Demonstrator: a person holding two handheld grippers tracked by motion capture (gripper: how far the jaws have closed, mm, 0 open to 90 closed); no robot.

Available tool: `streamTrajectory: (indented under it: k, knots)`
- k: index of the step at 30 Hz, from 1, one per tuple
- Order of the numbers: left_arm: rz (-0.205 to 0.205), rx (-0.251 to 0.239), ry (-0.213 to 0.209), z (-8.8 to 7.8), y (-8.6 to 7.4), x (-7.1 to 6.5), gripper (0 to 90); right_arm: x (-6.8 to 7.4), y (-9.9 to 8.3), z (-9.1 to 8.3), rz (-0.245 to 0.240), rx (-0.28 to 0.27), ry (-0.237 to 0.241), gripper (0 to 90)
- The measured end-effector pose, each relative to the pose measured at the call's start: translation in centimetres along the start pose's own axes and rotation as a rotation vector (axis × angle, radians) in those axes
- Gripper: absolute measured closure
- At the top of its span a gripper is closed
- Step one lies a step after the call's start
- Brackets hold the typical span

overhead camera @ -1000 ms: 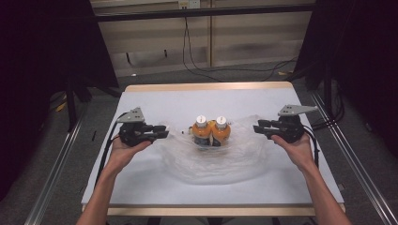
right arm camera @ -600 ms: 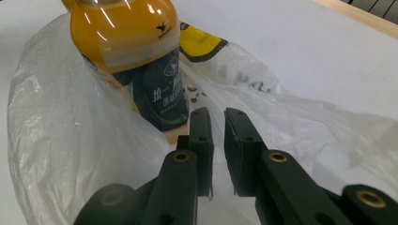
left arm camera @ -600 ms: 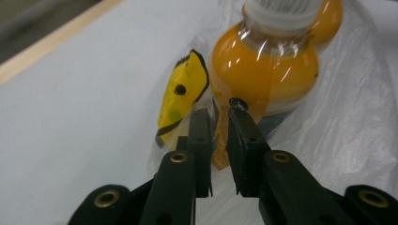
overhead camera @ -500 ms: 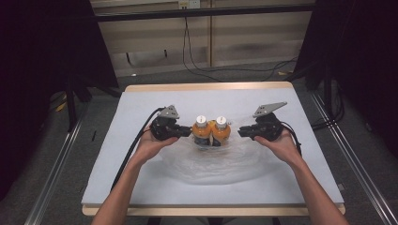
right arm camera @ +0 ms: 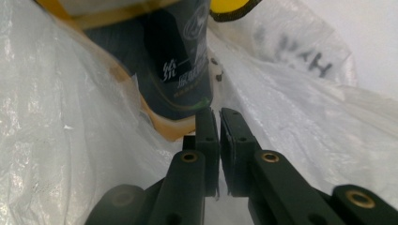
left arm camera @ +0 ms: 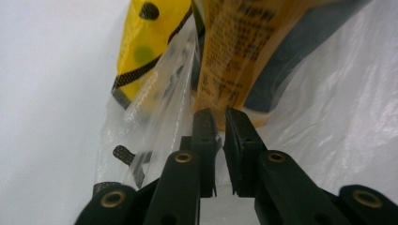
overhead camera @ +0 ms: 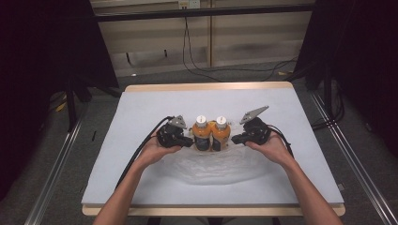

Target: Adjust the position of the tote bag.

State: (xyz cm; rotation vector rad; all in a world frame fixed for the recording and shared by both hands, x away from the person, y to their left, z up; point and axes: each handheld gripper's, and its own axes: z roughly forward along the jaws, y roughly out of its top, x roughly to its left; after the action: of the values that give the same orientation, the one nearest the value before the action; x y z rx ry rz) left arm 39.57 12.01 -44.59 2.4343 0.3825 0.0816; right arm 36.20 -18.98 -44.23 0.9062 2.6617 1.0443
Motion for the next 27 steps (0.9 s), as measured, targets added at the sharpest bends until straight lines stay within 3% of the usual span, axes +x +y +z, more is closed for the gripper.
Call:
streamTrajectory:
  k: [7, 10, 18, 23, 24, 27]
  knots:
    - [0.020, 0.084, -0.010, 1.5, -0.4, -0.4, 89.0, 0.1, -0.4, 1.9, -0.006, 0.087, 0.015, 86.0]
    - [0.026, 0.098, -0.010, 1.5, -0.5, -0.5, 88.3, 0.2, -0.4, 2.1, -0.010, 0.098, 0.015, 86.1]
    - [0.063, 0.176, 0.046, 1.1, -0.9, -0.9, 90.0, 0.3, -0.8, 2.3, -0.020, 0.168, -0.004, 89.8]
    - [0.122, 0.240, 0.121, 1.0, -0.7, -1.7, 90.0, 0.1, -0.9, 2.0, -0.056, 0.203, -0.058, 90.0]
    - [0.122, 0.241, 0.124, 1.0, -0.8, -1.6, 90.0, 0.0, -1.0, 1.7, -0.056, 0.222, -0.096, 90.0]
    - [0.124, 0.249, 0.139, 0.8, -0.9, -1.3, 90.0, -0.3, -1.2, 1.3, -0.073, 0.240, -0.128, 90.0]
